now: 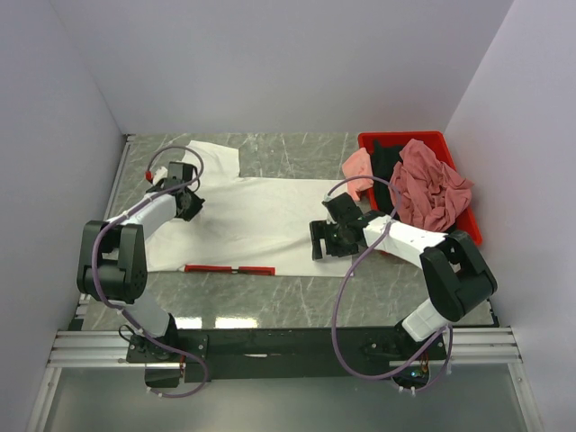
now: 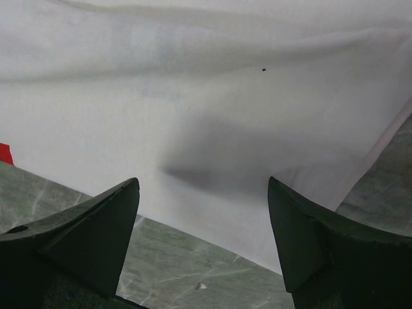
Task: Fold and stack the t-shirts
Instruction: Fold the tshirt
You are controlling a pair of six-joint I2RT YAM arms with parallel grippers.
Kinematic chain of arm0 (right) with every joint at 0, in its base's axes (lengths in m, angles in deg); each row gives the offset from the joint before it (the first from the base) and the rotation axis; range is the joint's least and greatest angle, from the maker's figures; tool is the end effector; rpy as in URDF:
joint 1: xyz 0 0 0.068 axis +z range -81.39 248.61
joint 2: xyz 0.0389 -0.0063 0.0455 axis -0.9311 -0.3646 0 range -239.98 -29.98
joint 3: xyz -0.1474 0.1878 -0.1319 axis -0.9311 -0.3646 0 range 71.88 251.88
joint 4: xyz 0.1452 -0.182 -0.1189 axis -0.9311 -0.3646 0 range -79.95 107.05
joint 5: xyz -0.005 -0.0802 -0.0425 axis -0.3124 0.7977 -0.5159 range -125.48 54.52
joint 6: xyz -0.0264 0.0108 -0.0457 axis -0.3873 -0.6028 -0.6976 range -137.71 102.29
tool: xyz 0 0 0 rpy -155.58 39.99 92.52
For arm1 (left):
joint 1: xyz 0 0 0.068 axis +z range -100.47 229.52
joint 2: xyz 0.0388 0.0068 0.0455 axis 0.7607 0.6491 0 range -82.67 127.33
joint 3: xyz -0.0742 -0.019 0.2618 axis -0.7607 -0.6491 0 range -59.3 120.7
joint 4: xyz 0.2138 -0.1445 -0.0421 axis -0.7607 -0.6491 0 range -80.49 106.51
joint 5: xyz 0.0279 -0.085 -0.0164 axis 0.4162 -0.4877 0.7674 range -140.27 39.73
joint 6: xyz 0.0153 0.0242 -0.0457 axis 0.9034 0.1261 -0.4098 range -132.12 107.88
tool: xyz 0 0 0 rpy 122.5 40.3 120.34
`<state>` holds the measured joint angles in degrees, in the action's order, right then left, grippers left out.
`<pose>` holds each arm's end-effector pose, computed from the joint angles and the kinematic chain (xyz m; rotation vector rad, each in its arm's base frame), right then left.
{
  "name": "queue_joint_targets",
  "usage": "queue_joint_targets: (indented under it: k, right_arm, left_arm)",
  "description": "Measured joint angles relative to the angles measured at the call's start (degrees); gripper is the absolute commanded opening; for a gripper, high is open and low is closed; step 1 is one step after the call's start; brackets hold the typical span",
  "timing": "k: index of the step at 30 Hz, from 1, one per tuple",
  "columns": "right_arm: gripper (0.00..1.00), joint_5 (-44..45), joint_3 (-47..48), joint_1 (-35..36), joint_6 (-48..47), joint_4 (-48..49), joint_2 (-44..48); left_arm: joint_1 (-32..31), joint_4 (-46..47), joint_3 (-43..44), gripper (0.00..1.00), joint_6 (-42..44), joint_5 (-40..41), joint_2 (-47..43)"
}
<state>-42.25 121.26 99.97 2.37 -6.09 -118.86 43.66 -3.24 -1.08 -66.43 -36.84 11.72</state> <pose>0.2474 0.1558 0.1708 -0.3072 2.7121 0.4337 0.3333 -0.0259 0.1905 -1.1127 2.2524 -0.1300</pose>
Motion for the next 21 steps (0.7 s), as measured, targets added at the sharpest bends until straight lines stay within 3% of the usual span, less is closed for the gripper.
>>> queue_joint_targets:
  k: [10,21]
  right_arm:
    - [0.86,0.3,0.0,0.0,0.0,0.0,-0.2]
    - [0.86,1.1,0.1,0.0,0.0,-0.1,-0.7]
  left_arm:
    - [-0.9,-0.1,3.9,0.01,0.2,0.0,1.4]
    - [-4.6,-0.3,13.2,0.01,1.9,-0.1,10.3]
